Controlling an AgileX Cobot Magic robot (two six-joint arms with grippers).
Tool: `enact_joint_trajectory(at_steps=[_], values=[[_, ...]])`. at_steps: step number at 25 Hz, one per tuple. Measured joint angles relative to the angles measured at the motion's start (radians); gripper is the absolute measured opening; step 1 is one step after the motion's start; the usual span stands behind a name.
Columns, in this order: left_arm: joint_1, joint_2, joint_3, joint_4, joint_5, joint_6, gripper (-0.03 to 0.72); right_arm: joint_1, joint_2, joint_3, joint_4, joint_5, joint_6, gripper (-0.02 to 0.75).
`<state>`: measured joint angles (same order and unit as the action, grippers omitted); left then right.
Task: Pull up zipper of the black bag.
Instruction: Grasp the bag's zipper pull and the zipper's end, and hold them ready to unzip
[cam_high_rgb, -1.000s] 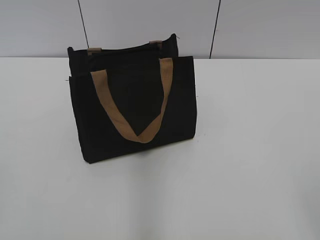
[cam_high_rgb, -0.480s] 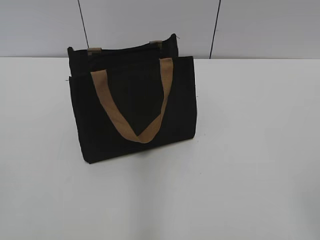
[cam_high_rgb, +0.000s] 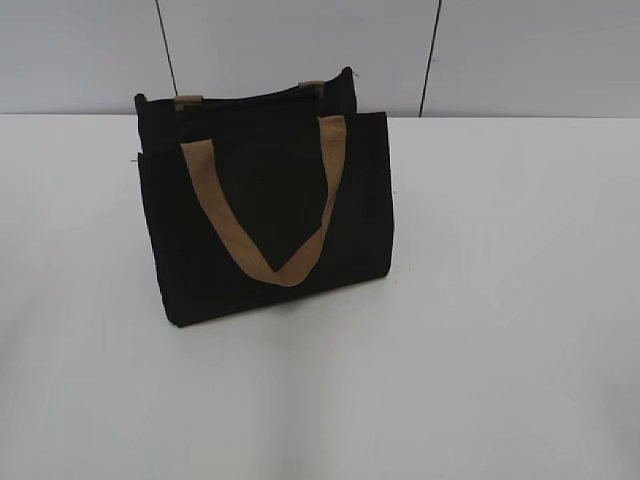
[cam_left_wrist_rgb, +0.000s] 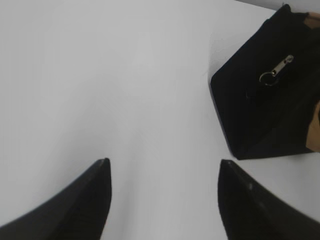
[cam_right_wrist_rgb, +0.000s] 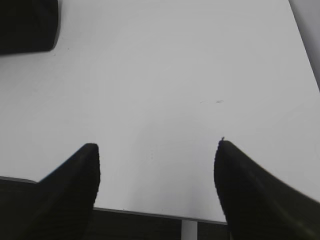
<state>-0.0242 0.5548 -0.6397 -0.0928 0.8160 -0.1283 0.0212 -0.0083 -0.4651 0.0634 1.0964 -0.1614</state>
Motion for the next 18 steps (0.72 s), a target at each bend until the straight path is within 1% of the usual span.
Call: enact_joint_trajectory(at_steps=[2,4,6,8,11,13,15,16,18], values=[[0.0,0.104,-0.012,-0.031,-0.098,0.06,0.498,0.0,0.0,0.0,0.0,0.0,0.0,0.543],[0.0,0.211,-0.015,-0.1,-0.196,0.174,0.498,0.0,0.0,0.0,0.0,0.0,0.0,0.543],[0.0,0.321,-0.017,-0.198,-0.274,0.312,0.496,0.0,0.0,0.0,0.0,0.0,0.0,0.543],[0.001,0.399,-0.023,-0.327,-0.3,0.46,0.496,0.0,0.0,0.0,-0.001,0.0,0.0,0.543],[0.009,0.507,-0.043,-0.535,-0.308,0.743,0.496,0.0,0.0,0.0,0.0,0.0,0.0,0.542],[0.041,0.577,-0.065,-0.666,-0.272,0.927,0.496,0.0,0.0,0.0,0.0,0.0,0.0,0.543],[0.099,0.656,-0.086,-0.822,-0.204,1.134,0.496,0.0,0.0,0.0,0.0,0.0,0.0,0.543],[0.139,0.695,-0.09,-0.895,-0.163,1.263,0.496,0.0,0.0,0.0,0.0,0.0,0.0,0.543],[0.21,0.761,-0.094,-1.082,-0.102,1.539,0.496,0.0,0.0,0.0,0.0,0.0,0.0,0.543]])
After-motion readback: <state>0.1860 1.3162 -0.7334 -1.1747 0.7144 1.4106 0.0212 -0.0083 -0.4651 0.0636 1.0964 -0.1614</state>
